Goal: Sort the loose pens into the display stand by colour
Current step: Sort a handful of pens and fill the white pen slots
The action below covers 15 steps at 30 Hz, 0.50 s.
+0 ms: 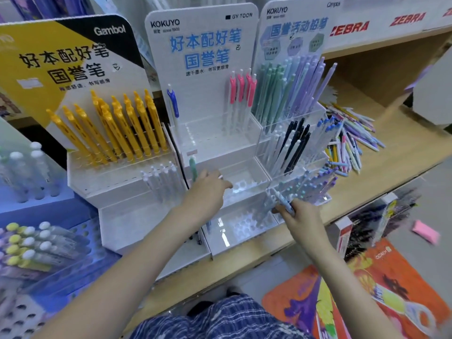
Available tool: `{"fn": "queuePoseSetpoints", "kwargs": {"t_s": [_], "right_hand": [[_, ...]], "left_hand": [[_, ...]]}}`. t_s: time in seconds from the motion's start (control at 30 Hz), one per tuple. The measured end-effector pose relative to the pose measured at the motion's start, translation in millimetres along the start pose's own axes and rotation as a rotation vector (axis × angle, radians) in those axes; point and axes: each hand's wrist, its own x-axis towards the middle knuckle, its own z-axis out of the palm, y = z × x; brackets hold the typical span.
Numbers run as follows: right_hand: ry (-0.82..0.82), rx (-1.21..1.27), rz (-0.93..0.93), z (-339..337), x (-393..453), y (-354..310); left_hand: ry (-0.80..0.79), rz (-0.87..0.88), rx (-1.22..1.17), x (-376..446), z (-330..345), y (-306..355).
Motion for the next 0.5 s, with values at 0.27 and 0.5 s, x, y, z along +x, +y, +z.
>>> {"fn": "queuePoseSetpoints", "kwargs": {"t_s": [0.27,0.5], "right_hand": [[0.064,-0.241,-0.143,23,-8,-7],[0.005,-0.319,-0.008,46,1,-11]], "left_hand": [[0.03,-0.022,-0.051,-3,7,-3],[0.05,0.0,-0.087,-9,12,-5]]}}
